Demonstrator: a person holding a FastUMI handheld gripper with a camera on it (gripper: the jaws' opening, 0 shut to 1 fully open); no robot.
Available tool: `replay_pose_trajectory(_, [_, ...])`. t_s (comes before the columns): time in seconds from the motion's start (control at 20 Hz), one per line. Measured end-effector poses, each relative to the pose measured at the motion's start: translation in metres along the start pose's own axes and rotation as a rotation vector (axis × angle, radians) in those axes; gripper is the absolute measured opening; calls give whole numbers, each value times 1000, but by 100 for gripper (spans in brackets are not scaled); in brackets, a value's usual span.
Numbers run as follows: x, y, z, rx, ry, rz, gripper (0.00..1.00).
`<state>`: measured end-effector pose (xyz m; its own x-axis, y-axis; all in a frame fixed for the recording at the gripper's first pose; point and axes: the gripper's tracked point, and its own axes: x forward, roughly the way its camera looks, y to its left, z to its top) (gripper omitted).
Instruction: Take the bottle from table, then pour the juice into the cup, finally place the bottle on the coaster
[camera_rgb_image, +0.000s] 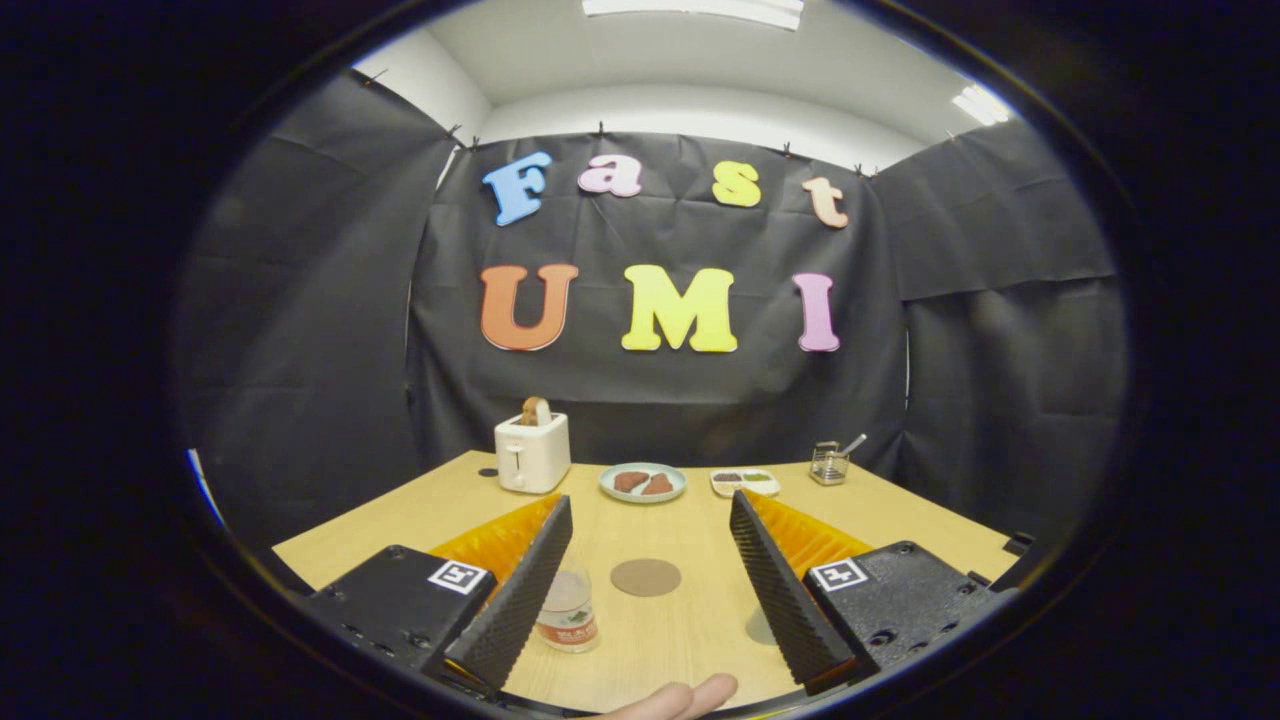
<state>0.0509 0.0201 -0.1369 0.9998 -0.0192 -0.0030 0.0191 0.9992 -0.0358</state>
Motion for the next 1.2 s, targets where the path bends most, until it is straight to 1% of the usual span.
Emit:
replay_pose_trajectory(0.2, [12, 9, -33, 1, 32, 6, 100])
replay_pose_trajectory(0.55, [16, 42, -62, 27, 20, 72, 100])
replay_pose_trajectory(0.7, [19, 53, -79, 31, 39, 72, 100])
replay_pose_trajectory(0.85, [24, 66, -89, 34, 29, 78, 100])
replay_pose_trajectory(1.0, [33, 70, -100, 54, 2, 41, 100])
replay_pose_trajectory(1.1, [39, 76, -110, 65, 2, 31, 100])
replay_pose_trajectory(1.2, [46, 78, -114, 37, -4, 13, 100])
